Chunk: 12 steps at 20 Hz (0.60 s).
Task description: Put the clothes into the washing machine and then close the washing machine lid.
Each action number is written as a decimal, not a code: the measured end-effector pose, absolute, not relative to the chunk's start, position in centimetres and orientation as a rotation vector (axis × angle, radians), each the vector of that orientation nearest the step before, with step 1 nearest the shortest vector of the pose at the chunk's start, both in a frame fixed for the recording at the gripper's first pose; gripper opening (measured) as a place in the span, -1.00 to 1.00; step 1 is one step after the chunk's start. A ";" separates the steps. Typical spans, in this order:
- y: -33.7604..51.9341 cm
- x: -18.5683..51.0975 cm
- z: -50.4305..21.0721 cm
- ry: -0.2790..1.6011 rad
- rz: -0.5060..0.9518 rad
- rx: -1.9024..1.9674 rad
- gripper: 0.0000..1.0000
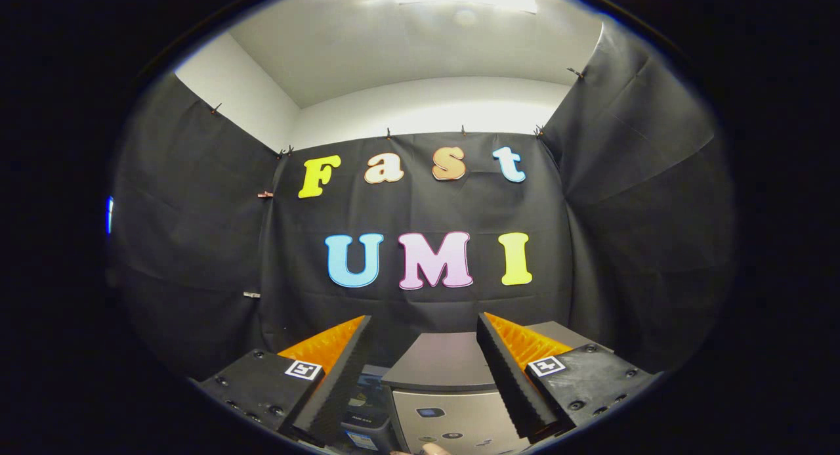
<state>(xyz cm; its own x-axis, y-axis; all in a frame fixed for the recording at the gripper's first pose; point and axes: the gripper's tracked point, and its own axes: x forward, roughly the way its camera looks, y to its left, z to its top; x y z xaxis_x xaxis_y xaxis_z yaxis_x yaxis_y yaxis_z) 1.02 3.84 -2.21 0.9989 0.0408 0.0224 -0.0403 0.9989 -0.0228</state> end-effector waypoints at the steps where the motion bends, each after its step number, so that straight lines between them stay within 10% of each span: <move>1: 3.8 1.0 -2.2 -0.024 0.042 -0.026 0.96; 12: 2.9 1.2 -2.5 -0.018 0.041 -0.025 0.96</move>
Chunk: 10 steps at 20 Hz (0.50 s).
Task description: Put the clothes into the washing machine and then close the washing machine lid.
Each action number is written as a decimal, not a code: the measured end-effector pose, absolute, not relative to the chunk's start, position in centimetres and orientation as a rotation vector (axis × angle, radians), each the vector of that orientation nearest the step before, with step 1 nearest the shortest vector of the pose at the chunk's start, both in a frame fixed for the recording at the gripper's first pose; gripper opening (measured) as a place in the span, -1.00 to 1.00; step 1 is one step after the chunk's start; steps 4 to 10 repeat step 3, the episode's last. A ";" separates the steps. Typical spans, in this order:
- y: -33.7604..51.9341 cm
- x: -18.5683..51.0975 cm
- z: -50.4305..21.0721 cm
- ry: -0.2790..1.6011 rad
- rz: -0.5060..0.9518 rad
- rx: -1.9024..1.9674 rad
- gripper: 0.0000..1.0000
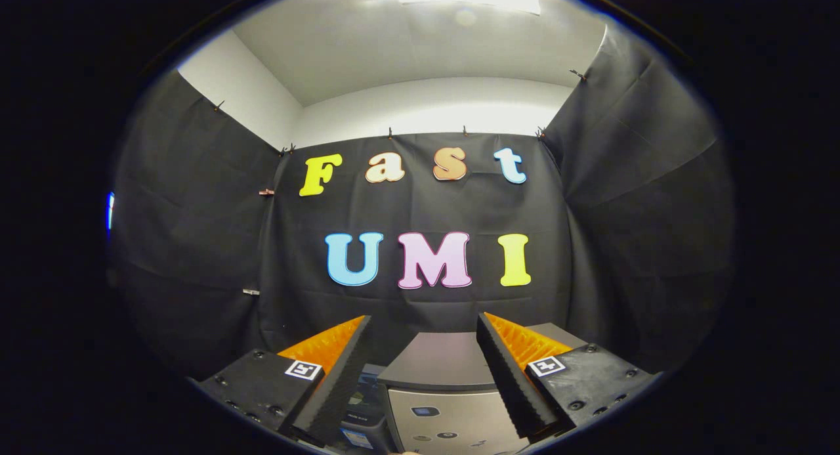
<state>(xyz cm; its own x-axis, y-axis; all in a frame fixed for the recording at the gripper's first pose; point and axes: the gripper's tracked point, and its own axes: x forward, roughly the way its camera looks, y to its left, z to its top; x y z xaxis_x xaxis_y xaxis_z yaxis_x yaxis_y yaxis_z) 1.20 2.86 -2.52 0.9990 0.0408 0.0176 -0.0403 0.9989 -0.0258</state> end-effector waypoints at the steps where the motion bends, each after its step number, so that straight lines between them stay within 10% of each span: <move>1: 2.7 1.2 -2.6 -0.017 0.034 -0.022 0.96; 10: 2.5 1.3 -2.7 -0.011 0.033 -0.018 0.96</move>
